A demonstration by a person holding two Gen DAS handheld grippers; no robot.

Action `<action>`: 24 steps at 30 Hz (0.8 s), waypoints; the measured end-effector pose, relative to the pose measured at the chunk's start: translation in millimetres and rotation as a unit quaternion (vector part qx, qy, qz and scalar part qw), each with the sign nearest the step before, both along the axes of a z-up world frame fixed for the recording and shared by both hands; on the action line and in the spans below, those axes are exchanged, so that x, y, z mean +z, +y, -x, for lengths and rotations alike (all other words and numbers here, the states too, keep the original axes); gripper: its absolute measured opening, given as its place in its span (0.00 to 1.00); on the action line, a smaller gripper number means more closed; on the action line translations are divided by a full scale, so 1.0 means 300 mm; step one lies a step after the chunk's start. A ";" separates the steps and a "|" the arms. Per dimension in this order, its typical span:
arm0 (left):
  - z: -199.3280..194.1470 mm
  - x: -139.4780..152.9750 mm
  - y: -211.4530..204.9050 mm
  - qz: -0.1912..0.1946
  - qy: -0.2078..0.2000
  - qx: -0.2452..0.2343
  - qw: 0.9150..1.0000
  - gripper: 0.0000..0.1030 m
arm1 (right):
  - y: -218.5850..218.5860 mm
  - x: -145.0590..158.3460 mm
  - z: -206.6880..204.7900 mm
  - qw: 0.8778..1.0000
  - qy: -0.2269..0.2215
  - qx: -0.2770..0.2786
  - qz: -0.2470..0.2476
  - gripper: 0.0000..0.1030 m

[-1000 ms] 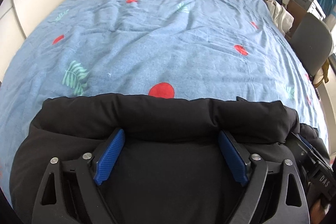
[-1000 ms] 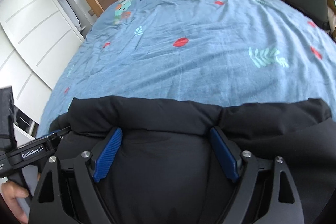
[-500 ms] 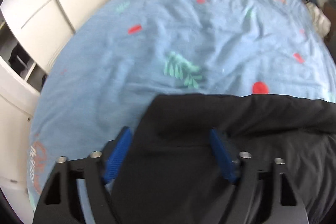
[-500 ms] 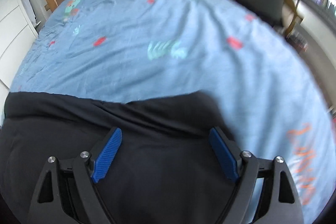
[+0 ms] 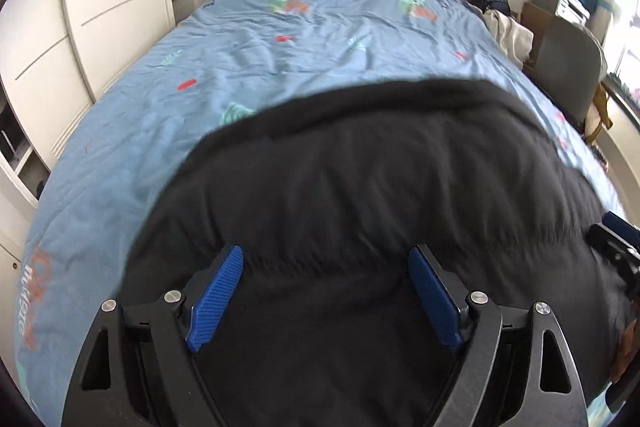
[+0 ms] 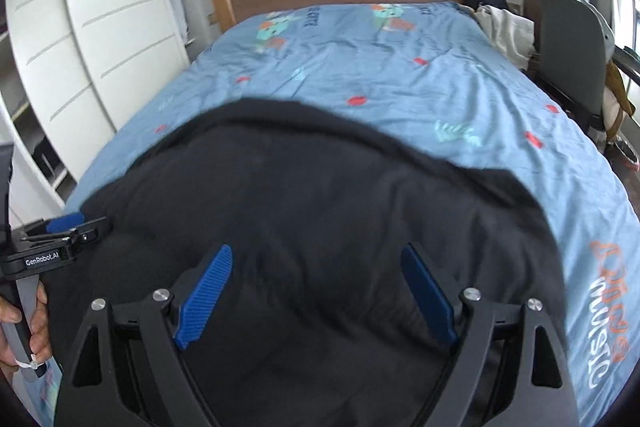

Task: Fold large clothes

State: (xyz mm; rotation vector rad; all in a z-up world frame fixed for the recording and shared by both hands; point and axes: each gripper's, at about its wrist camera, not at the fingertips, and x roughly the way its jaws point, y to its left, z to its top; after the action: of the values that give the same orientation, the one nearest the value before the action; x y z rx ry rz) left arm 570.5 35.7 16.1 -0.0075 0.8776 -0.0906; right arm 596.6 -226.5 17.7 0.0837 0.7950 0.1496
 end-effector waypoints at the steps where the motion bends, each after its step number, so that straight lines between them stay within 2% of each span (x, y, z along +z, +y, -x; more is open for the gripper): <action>1: 0.020 -0.016 -0.006 -0.006 -0.010 0.002 1.000 0.83 | 0.016 -0.023 0.011 1.000 0.002 0.005 0.004 0.84; 5: 0.050 -0.043 0.011 0.003 -0.020 0.005 1.000 0.87 | -0.016 -0.083 0.034 1.000 0.003 0.006 -0.020 0.91; 10: 0.068 -0.054 0.019 0.010 -0.025 0.008 1.000 0.88 | -0.107 -0.116 0.050 0.999 0.010 -0.010 -0.037 0.92; 24: 0.107 -0.063 0.023 0.001 -0.033 0.016 0.999 0.91 | -0.306 -0.162 0.144 0.997 0.029 -0.071 -0.022 0.92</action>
State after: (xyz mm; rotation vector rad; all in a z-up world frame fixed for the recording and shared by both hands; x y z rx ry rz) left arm 538.3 42.5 -2.9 -0.0205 0.8114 -0.0615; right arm 553.5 -318.5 -30.9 0.1867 0.8415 0.0304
